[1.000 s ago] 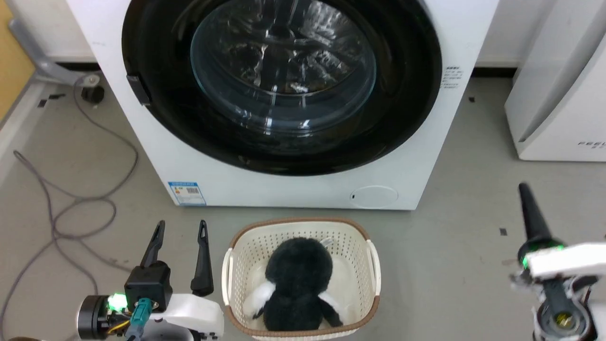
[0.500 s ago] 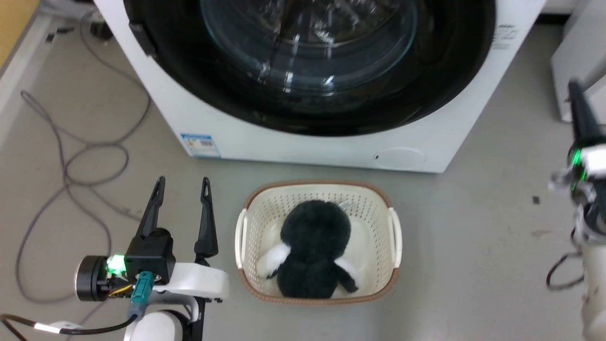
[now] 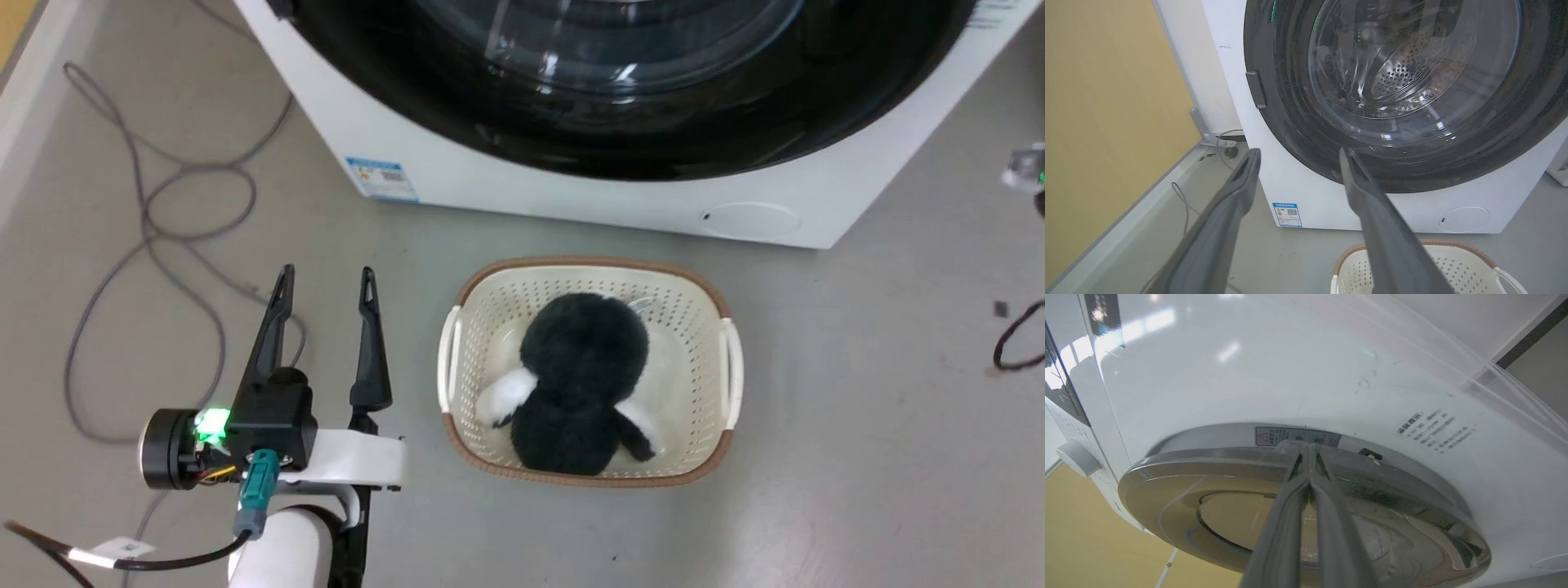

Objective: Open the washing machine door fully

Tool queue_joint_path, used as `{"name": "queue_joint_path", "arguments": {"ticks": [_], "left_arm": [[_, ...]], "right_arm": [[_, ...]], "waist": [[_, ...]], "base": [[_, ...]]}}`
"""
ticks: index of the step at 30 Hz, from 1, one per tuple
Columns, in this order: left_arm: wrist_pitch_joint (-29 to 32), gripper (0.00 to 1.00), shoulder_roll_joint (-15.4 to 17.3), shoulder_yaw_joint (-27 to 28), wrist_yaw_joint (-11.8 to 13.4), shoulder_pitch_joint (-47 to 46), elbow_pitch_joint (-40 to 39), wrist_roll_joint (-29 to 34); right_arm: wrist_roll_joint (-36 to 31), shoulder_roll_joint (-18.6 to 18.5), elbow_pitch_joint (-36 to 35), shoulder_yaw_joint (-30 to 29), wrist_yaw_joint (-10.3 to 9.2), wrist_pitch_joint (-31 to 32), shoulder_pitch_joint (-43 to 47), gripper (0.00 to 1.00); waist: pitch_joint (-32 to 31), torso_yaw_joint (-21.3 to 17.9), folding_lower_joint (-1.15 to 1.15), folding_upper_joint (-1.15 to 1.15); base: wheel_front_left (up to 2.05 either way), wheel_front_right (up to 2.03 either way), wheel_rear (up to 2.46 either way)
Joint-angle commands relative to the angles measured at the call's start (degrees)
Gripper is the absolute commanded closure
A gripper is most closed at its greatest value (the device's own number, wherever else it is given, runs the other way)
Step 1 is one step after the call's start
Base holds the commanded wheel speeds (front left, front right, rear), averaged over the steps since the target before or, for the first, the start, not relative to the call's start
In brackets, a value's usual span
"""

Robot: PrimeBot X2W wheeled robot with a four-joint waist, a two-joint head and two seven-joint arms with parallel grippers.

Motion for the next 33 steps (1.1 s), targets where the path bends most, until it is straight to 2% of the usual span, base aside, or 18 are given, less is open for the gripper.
{"name": "queue_joint_path", "arguments": {"ticks": [1,16,25,33], "left_arm": [[-0.67,0.00,-0.16,-0.27,0.58,-1.06,-0.20,-0.31],[-2.34,0.00,-0.24,-1.52,2.30,-2.84,-0.36,-0.36],[-3.42,0.00,-0.27,-2.17,3.19,-3.63,0.34,-0.56],[-4.27,0.00,-0.07,-2.44,3.51,-3.86,0.86,-0.54]], "right_arm": [[1.78,-0.86,1.42,0.71,0.06,0.65,-2.41,1.00],[7.96,-3.80,8.48,4.98,0.06,3.62,-11.80,1.00],[12.12,-6.12,10.61,9.06,0.06,10.08,-13.24,1.00],[16.56,-7.45,9.66,12.45,0.07,17.59,-12.99,1.00]], "waist": [[0.82,0.76,-0.01,0.00],[4.18,2.62,-0.01,0.00],[4.75,3.34,-0.01,0.00],[4.40,3.64,-0.01,0.00]], "base": [[0.00,0.00,0.00],[0.00,0.00,0.00],[0.00,0.00,0.00],[0.00,0.00,0.00]]}}
